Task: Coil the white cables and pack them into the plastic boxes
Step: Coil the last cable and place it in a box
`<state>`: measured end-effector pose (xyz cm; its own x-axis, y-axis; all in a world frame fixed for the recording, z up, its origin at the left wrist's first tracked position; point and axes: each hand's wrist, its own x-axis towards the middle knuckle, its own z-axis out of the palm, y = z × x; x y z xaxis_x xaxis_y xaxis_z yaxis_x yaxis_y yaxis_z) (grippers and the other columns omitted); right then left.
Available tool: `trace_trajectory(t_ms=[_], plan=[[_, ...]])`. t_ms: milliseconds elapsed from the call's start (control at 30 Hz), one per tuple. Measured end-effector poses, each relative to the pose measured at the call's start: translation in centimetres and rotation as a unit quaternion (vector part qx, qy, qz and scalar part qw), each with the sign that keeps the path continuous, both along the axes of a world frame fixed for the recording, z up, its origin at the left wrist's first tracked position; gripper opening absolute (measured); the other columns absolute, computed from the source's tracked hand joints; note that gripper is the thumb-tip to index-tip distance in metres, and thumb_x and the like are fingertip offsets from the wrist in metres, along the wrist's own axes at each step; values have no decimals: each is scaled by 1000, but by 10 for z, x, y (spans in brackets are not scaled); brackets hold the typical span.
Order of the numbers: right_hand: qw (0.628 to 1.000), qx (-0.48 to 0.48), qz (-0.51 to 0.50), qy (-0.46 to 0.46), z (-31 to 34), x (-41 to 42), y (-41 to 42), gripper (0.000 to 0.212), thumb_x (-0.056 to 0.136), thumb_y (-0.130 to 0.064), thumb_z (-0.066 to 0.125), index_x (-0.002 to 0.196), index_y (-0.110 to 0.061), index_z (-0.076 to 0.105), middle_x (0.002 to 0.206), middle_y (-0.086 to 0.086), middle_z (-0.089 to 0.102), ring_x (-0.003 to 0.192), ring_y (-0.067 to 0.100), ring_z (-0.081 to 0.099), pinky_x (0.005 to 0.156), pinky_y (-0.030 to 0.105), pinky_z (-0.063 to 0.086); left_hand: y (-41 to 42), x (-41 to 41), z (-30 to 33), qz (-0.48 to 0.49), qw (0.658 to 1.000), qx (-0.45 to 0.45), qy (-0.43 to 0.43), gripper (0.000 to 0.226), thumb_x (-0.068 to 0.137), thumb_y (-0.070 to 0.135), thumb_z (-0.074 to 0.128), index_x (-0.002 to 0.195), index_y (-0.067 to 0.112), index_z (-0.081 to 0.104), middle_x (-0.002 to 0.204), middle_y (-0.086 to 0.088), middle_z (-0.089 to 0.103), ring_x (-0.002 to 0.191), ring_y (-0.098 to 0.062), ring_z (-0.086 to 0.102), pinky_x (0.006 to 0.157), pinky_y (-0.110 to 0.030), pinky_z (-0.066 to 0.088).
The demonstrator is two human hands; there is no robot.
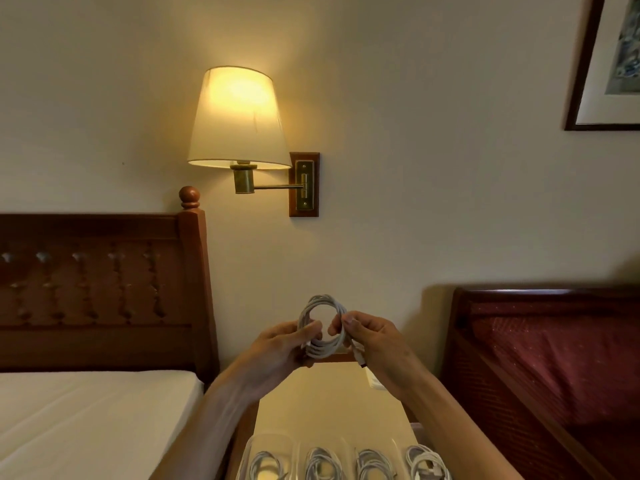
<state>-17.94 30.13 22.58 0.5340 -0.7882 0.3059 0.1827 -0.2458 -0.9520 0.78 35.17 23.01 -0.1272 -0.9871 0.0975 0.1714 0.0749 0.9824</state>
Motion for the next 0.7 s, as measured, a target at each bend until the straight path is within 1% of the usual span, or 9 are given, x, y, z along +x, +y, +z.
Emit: trace_trajectory(t_ms=[67,100,167,200,300,367,533,633,700], plan=[[999,30,-6,-12,-10,3,-3,34,91,-38,53,93,-9,71,84,9,66,82,31,54,77,30,48,0,8,-11,30,999,-1,-29,31,89,14,66,113,-5,64,97,-19,67,83,-23,60,66,-27,51],[999,47,-14,-18,-16,5,-4,32,92,-34,51,93,-8,70,80,6,66,76,28,53,69,25,49,0,11,-17,56,997,-4,-45,30,88,11,67,114,-2,65,100,-19,71,83,-25,63,65,-25,54],[996,79,-36,-21,-27,11,-4,30,93,-31,50,91,-9,70,73,2,66,66,16,51,56,23,38,1,16,-31,78,992,-33,-92,26,89,7,65,114,2,67,101,-20,73,86,-30,69,67,-26,57],[994,96,-43,-22,-35,13,-5,29,94,-30,49,89,-10,70,72,1,65,65,12,52,56,25,36,2,17,-39,78,988,-54,-120,25,91,5,62,115,3,67,100,-21,73,87,-30,70,68,-26,57],[990,135,-26,-28,-58,22,-10,29,99,-26,47,91,-10,70,73,3,63,71,15,56,71,32,43,4,24,-64,96,972,-101,-189,26,95,-2,55,116,7,68,96,-16,74,82,-26,71,68,-28,57],[988,150,-11,-30,-71,27,-10,28,99,-25,47,94,-8,69,75,5,63,77,19,60,83,37,45,6,30,-78,99,967,-111,-206,28,96,-1,54,117,10,68,94,-13,74,81,-25,71,69,-31,57],[990,125,-20,60,-104,50,-4,28,101,-23,46,101,-8,69,81,7,68,83,21,65,87,38,51,2,51,-127,109,976,-30,-185,22,95,8,59,114,13,68,92,-13,75,81,-24,72,71,-33,58],[985,89,-59,139,-133,69,6,23,99,-20,52,94,-13,74,78,3,71,73,10,64,76,27,52,7,61,-168,117,978,47,-166,20,95,19,60,114,17,69,99,-7,75,92,-21,72,81,-36,59],[978,36,-79,190,-157,81,10,24,97,-20,57,82,-14,76,70,-2,69,63,2,59,66,21,48,10,72,-200,199,966,93,-133,18,95,26,61,109,19,70,99,-3,76,93,-18,72,83,-36,59]])
